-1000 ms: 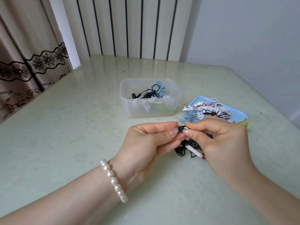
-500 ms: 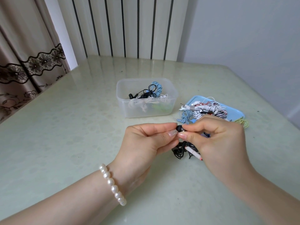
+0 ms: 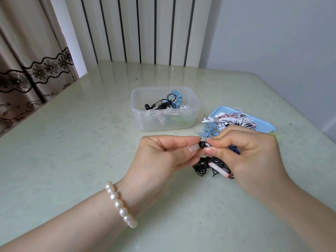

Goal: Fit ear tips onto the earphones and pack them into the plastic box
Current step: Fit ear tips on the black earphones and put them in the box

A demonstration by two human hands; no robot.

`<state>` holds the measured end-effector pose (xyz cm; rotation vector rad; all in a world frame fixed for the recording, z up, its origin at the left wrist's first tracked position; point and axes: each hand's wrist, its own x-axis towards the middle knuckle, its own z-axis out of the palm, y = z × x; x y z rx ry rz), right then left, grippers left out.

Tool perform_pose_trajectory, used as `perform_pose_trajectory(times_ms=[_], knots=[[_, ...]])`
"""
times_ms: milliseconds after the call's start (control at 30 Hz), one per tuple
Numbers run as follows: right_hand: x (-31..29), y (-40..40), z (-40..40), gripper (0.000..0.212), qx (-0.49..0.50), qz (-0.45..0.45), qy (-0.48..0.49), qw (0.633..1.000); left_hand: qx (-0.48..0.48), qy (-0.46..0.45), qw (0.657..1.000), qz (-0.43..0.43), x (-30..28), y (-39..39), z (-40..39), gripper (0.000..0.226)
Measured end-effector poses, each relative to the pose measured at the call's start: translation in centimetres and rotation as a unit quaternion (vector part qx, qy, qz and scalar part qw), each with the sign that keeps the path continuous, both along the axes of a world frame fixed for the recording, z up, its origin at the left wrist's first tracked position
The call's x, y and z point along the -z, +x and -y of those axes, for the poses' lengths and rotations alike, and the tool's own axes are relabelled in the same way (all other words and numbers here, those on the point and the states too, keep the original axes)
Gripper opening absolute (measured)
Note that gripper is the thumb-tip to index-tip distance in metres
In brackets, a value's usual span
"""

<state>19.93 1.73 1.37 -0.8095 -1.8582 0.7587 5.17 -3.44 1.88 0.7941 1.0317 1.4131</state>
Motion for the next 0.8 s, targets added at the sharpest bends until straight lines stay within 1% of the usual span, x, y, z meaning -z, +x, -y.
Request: perform_pose_trajectory(times_ms=[100,133,233,333,400,433,500,567,600,667,800], knots=[[-0.1,0.1,0.1,0.020,-0.041,-0.056,-0.100,0.993,0.017,-0.009,1.000,0.006,0.0,-0.2,-0.1,0.014],[0.0,0.1,0.1,0.021,-0.037,-0.057,-0.103,0.992,0.019,-0.011,1.000,0.007,0.1,-0.2,-0.2,0.016],[0.4,-0.3,0.2,0.018,0.018,-0.022,-0.032,0.999,0.014,-0.014,1.000,0.005,0.2,0.1,-0.3,0.018],[0.7,-0.5,0.2,0.008,0.070,0.018,0.065,0.995,0.003,-0.006,1.000,0.007,0.3,0.4,-0.2,0.016],[0.6,-0.5,0.3,0.004,0.079,0.023,0.078,0.994,-0.008,-0.005,1.000,0.005,0.3,0.4,-0.1,0.016],[0.4,-0.6,0.3,0.006,0.078,0.017,0.057,0.995,-0.013,-0.008,1.000,0.006,0.2,0.3,-0.1,0.016],[-0.2,-0.7,0.4,0.017,0.051,-0.021,-0.038,0.998,-0.020,-0.019,0.999,0.015,0.1,0.1,-0.2,0.016],[-0.7,-0.5,0.4,0.013,-0.004,-0.074,-0.148,0.986,-0.016,-0.035,0.999,0.031,0.1,0.0,-0.4,0.014],[-0.9,-0.3,0.4,0.014,-0.020,-0.089,-0.184,0.979,-0.012,-0.040,0.998,0.038,0.0,-0.1,-0.4,0.015],[-1.2,-0.2,0.4,0.016,-0.034,-0.102,-0.215,0.971,-0.005,-0.050,0.997,0.053,0.0,-0.2,-0.5,0.019],[-1.5,-0.5,0.6,0.015,-0.036,-0.117,-0.226,0.966,0.000,-0.062,0.995,0.080,0.1,-0.2,-0.7,0.018]])
